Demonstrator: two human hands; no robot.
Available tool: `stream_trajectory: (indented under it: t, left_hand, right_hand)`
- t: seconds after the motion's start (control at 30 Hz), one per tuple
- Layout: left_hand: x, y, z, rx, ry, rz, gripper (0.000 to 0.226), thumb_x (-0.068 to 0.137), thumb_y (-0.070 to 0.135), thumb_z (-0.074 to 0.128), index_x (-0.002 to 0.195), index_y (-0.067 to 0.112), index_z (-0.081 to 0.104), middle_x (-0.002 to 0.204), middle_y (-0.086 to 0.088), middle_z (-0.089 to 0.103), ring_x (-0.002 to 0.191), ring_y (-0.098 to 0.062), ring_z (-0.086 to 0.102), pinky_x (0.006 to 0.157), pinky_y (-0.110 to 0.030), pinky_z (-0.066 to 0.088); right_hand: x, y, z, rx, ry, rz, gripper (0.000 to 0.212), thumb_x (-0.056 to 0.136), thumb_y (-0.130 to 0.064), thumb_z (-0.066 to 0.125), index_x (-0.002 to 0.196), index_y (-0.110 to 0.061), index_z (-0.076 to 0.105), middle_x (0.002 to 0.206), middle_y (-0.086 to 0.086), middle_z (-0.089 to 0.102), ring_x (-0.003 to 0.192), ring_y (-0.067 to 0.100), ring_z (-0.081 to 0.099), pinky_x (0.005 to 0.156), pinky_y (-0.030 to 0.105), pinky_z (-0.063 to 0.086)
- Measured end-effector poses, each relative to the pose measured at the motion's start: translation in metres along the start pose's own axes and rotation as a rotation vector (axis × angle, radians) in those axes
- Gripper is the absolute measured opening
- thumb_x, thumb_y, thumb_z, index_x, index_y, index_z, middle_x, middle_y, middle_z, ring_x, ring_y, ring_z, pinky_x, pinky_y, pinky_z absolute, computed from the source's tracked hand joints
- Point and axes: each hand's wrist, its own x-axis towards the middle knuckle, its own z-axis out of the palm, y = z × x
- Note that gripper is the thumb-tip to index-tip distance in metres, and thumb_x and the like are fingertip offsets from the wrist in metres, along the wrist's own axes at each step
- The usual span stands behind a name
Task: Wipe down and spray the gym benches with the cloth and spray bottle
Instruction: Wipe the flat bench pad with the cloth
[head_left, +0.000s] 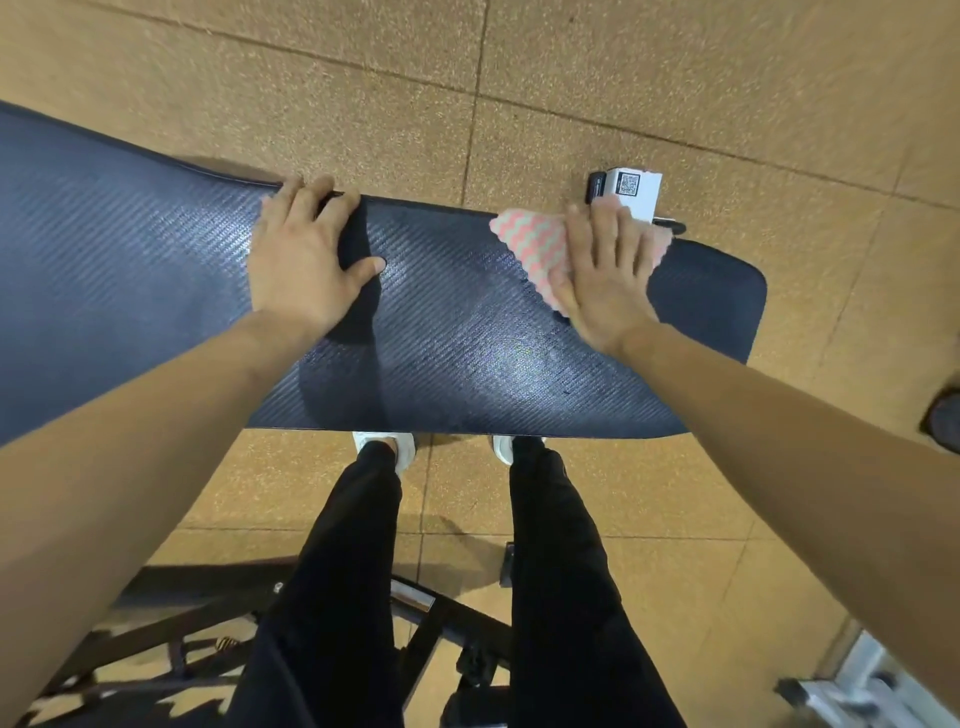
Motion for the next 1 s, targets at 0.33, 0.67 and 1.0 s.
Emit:
stream_trajectory:
  t: [0.33,0.67,1.0]
  left_hand:
    - [0.003,0.001,-0.004,0.021,-0.008,-0.004,0.077,0.085,0.051,0.077,0.150,0.020,0.049,0.155,-0.007,0.047,0.152,-0.032,0.029,0.120,-0.053,0.034]
    - [-0.006,-0.016,-0.014,-0.066,0.013,0.079,0.071,0.087,0.038,0.077,0.149,0.015,0.051,0.156,-0.010,0.047,0.150,-0.034,0.035,0.119,-0.051,0.035]
    - [-0.080,-0.141,-0.038,-0.061,0.067,-0.460,0.094,0.083,0.063,0.072,0.158,0.026,0.030,0.170,-0.010,0.018,0.154,-0.044,0.016,0.119,-0.063,0.026]
  right_hand:
    - [0.037,-0.096,-0.017,-0.004,0.028,-0.239,0.061,0.106,-0.055,0.022,0.161,-0.037,0.001,0.168,0.003,0.017,0.155,0.035,0.007,0.121,0.063,0.004]
    - [0.071,-0.073,-0.058,0.191,-0.199,-0.119,0.042,0.105,-0.057,0.032,0.070,-0.034,0.039,0.068,-0.006,0.055,0.066,0.017,0.056,0.068,0.031,0.042]
    - [0.078,-0.187,-0.067,0.355,-0.246,-0.210,0.044,0.104,-0.051,0.040,0.142,-0.030,0.048,0.081,-0.003,0.071,0.067,0.025,0.072,0.059,0.031,0.057]
